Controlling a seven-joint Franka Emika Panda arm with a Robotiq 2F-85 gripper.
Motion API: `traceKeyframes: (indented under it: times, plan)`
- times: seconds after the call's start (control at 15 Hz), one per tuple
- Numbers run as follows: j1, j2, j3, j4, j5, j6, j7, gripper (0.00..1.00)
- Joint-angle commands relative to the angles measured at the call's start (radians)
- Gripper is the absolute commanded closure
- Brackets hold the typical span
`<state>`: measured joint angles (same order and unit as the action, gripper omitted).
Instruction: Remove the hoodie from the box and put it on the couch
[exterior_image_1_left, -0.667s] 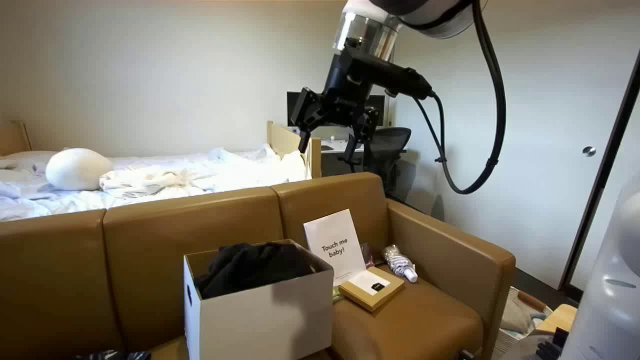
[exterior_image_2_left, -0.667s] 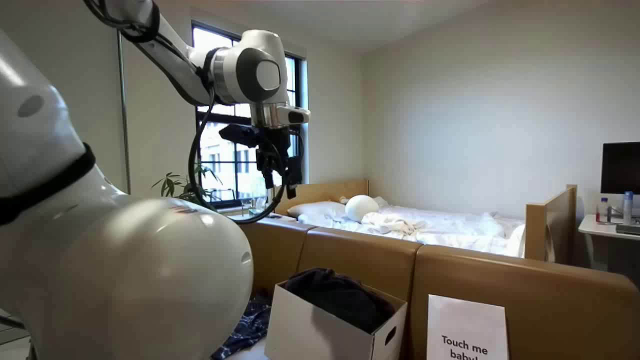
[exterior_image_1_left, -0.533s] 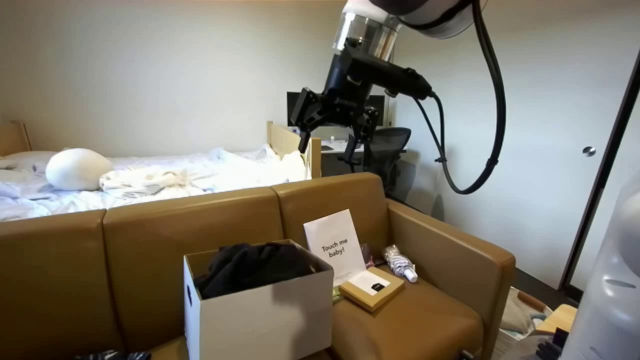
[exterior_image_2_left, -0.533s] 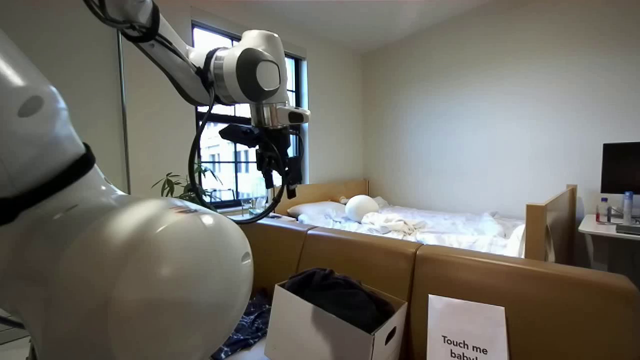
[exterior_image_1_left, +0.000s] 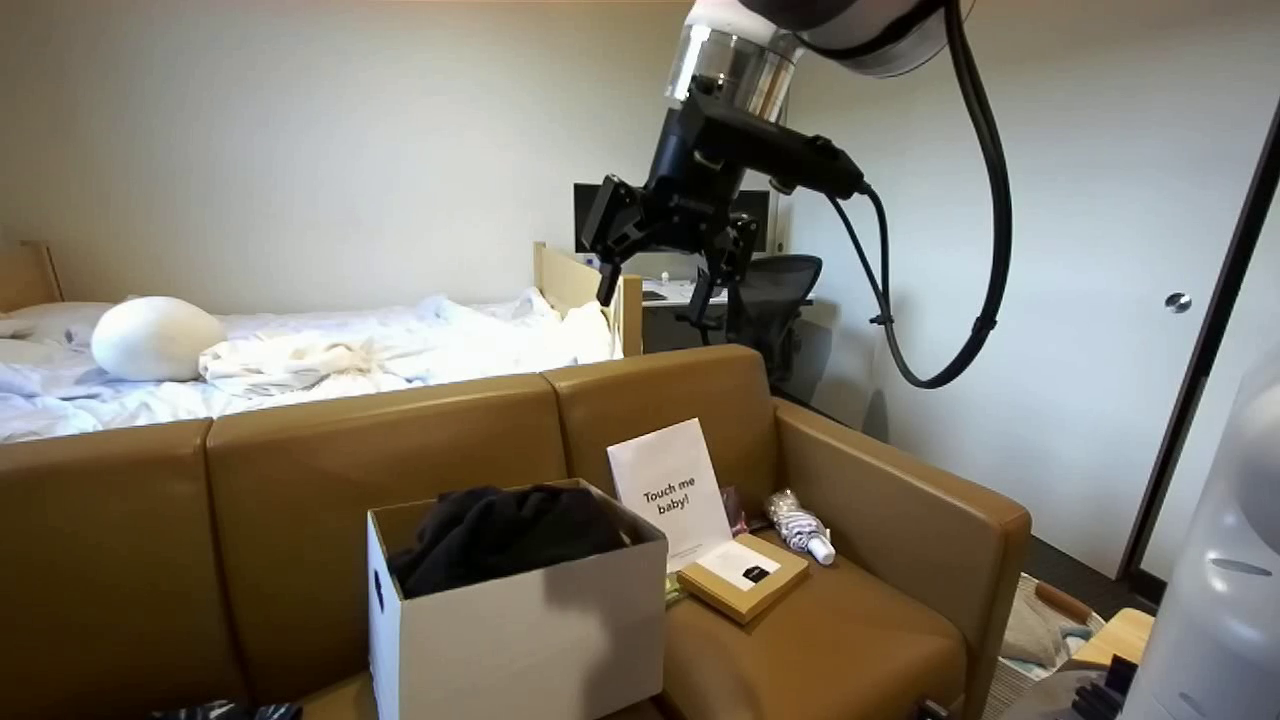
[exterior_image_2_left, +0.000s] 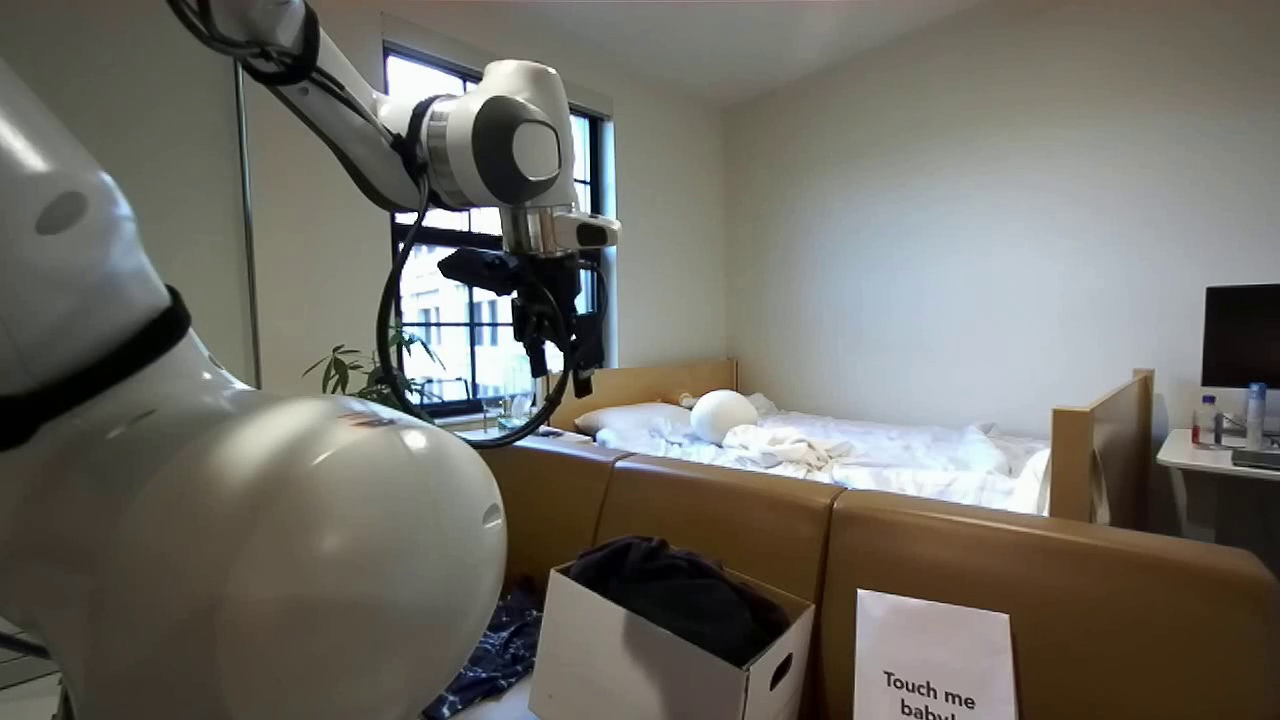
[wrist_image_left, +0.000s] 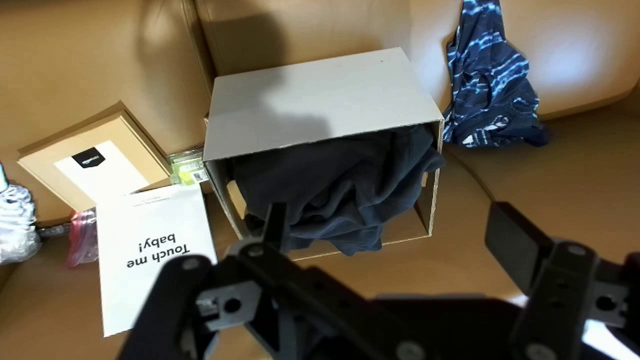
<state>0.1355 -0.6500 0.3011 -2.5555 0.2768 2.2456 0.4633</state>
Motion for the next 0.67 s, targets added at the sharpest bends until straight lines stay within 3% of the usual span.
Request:
traceKeyframes:
  times: [0.0,0.27,0.6]
  plan:
    - [-0.009,0.000,0.024,0.000,-0.033,0.024,0.032,0.00]
    - [-0.064,0.042,0.130,0.040,-0.184,0.144,0.099,0.00]
    - [-0.122,0.247,0.118,0.243,-0.330,0.049,0.040,0.00]
